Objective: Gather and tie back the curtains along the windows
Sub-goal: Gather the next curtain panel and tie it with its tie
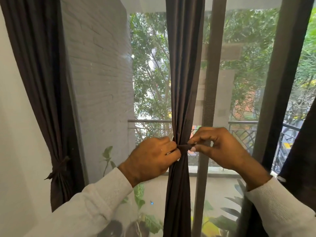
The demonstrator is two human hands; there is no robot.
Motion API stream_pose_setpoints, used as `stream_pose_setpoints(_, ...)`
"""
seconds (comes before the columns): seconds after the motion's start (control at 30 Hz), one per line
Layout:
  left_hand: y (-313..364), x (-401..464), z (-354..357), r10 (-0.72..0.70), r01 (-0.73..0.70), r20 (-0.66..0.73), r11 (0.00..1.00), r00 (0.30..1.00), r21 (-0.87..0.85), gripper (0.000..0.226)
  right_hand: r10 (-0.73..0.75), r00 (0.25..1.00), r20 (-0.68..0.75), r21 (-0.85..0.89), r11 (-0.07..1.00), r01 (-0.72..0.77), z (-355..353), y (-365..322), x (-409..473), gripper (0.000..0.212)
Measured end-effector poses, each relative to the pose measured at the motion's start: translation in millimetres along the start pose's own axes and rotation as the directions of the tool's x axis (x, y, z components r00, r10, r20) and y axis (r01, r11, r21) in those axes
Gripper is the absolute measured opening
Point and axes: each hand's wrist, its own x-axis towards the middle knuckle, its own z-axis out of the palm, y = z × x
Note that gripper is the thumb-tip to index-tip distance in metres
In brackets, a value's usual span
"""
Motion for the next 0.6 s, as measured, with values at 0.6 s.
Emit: stream_pose_setpoints(0.6,0.1,-24.1,-17.9,0.163,-0.156,-0.063,0.982,0.985,0.106,0.010,0.178,0.953,-0.245,0.108,0.982,-0.156,7.6,-4.7,22.2,0.005)
